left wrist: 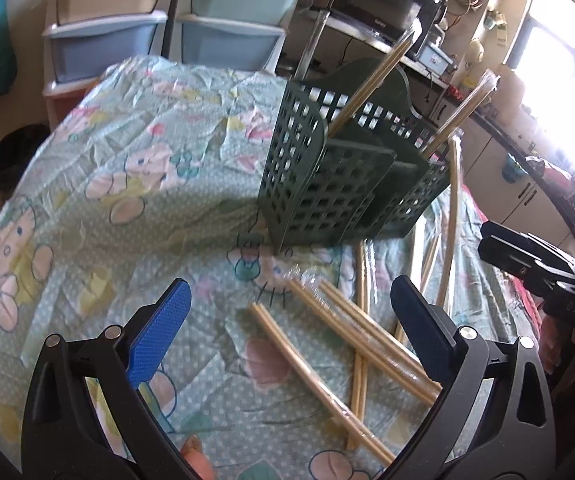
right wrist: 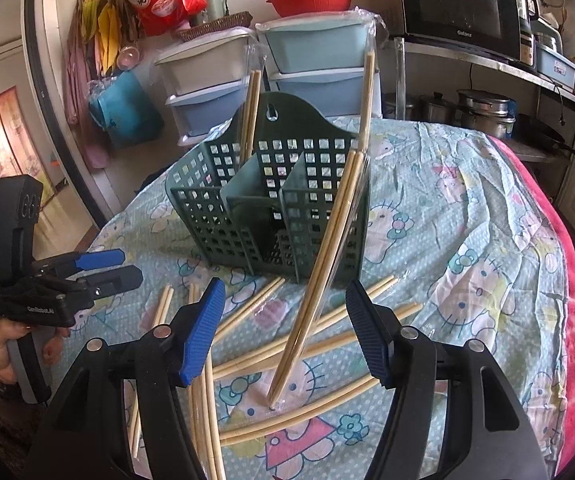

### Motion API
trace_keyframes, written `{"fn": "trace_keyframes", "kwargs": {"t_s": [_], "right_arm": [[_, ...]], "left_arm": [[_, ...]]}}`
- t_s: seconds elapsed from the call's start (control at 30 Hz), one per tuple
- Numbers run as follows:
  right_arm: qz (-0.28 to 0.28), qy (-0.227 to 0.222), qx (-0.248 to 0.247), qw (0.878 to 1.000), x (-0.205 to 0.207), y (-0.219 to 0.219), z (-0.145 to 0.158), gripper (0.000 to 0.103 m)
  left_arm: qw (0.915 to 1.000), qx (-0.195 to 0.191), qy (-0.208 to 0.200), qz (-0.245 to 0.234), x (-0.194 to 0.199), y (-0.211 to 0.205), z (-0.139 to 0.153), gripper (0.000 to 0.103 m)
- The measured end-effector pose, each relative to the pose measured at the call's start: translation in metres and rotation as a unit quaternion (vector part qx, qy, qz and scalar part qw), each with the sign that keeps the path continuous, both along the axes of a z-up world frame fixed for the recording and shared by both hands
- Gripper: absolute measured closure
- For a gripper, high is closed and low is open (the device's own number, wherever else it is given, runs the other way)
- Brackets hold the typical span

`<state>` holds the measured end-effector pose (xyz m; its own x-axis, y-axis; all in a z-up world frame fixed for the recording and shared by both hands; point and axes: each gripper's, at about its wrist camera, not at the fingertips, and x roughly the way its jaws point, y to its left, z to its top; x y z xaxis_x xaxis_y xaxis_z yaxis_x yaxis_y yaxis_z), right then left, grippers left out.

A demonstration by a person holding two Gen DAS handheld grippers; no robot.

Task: Organize utensils
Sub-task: 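Close the right gripper on loose chopsticks while the left gripper grasps another chopstick bundle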

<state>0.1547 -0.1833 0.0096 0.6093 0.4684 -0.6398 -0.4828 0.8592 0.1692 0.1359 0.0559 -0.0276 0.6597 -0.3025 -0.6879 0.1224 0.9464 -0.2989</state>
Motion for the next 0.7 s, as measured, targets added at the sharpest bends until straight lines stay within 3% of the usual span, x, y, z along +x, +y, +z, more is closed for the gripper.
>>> {"fn": "trace_keyframes", "kwargs": {"t_s": [0.17, 0.23, 0.4, 0.67, 0.7], "right_arm": [[0.000, 0.018, -0.002, 1.000, 0.010, 0.000, -0.010, 0.043], [-0.003, 0.024, 0.000, 1.000, 0.015, 0.000, -0.014, 0.043], [-0.007, 0.035, 0.007, 0.999, 0.027, -0.003, -0.019, 0.043], [0.004, 0.062, 0.033, 0.998, 0.054, -0.007, -0.017, 0.043], [0.008, 0.067, 0.039, 0.997, 0.056, -0.008, -0.018, 0.047]], "left_arm": [[0.9993, -0.025, 0.024, -0.012, 0.001, 0.001, -0.014, 0.023], [0.9985, -0.040, 0.035, -0.015, 0.002, 0.002, -0.019, 0.035], [0.9953, -0.069, 0.065, -0.019, 0.008, 0.005, -0.031, 0.051], [0.9903, -0.093, 0.103, -0.005, 0.026, 0.013, -0.046, 0.065], [0.9901, -0.094, 0.105, -0.003, 0.027, 0.014, -0.046, 0.068]]}}
